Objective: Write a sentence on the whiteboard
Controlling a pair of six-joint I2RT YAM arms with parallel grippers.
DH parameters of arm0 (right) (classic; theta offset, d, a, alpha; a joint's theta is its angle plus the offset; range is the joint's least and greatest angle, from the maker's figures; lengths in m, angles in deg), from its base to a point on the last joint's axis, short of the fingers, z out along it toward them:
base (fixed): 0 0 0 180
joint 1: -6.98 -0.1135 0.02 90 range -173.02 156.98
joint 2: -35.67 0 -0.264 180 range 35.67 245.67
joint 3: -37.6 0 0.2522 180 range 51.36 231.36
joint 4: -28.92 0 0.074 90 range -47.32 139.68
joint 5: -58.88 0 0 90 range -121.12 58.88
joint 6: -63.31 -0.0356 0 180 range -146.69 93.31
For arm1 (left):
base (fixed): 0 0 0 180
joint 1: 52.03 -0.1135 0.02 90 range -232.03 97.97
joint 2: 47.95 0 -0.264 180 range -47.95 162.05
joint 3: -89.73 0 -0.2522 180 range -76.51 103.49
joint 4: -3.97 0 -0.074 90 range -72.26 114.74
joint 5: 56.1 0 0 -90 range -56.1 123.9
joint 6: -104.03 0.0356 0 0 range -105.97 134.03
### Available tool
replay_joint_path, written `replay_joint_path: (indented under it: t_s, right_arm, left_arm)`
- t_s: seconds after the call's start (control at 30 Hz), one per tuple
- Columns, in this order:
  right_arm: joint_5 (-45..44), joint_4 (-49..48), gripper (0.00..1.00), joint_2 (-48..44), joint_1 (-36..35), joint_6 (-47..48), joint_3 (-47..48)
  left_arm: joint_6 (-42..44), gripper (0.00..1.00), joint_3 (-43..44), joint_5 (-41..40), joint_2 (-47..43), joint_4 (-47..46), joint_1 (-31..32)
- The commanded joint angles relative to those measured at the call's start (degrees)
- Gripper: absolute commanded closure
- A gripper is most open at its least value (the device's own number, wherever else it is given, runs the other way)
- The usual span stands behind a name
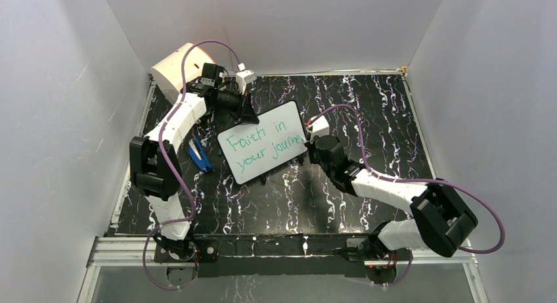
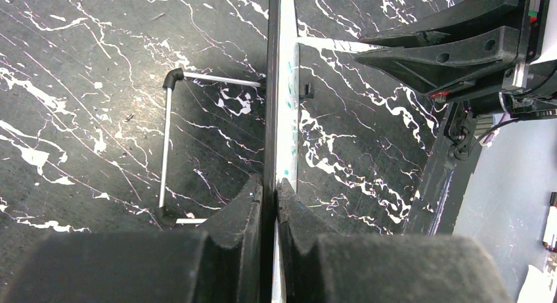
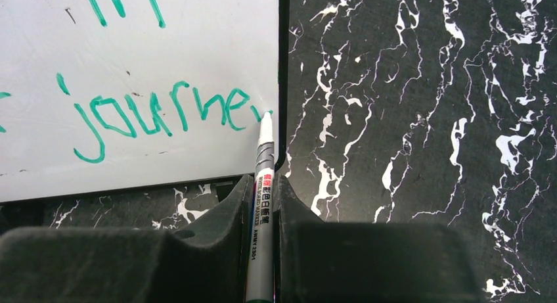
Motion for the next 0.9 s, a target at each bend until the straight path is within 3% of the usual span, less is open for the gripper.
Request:
replay_joint_path:
  t_s: [0.0, 0.43, 0.87]
  right_arm:
    - [5.76, 2.21, 1.0, 0.29, 0.11, -2.02, 2.38]
    - [9.42, 6.22, 1.0, -0.32, -0.19, -3.74, 1.13]
    - [1.03, 4.33, 1.0, -5.2, 0.35, -3.16, 0.26]
  left_arm:
    - [1.91, 1.0, -1.24, -6.72, 2.98, 4.76, 1.32]
    - [1.82, 1.0, -1.07, -6.68, 3.16, 4.72, 1.39]
    - [1.82, 1.0, -1.09, -6.78, 3.21, 4.67, 1.32]
